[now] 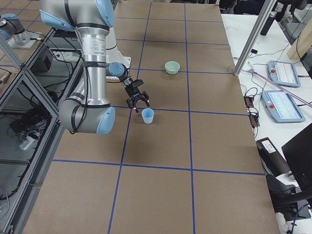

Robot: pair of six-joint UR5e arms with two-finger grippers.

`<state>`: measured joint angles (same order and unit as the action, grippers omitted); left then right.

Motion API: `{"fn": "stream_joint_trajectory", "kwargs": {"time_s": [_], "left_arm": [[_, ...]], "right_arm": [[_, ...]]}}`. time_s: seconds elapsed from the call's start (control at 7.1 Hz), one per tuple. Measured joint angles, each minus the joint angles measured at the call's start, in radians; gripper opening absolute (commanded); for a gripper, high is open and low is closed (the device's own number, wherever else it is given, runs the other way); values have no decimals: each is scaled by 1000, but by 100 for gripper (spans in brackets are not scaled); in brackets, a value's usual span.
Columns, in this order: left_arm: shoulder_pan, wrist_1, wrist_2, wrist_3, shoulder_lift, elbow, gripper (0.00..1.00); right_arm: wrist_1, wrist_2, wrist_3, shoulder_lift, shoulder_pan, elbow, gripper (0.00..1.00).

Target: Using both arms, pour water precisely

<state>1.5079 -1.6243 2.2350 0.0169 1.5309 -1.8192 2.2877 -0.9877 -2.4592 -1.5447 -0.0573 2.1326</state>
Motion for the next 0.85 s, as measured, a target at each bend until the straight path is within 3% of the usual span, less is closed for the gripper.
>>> {"fn": "stream_joint_trajectory", "kwargs": {"time_s": [0.85], "left_arm": [[0,0,1,0,1,1,100]], "right_arm": [[-4,7,0,48,-47,-69,100]]}}
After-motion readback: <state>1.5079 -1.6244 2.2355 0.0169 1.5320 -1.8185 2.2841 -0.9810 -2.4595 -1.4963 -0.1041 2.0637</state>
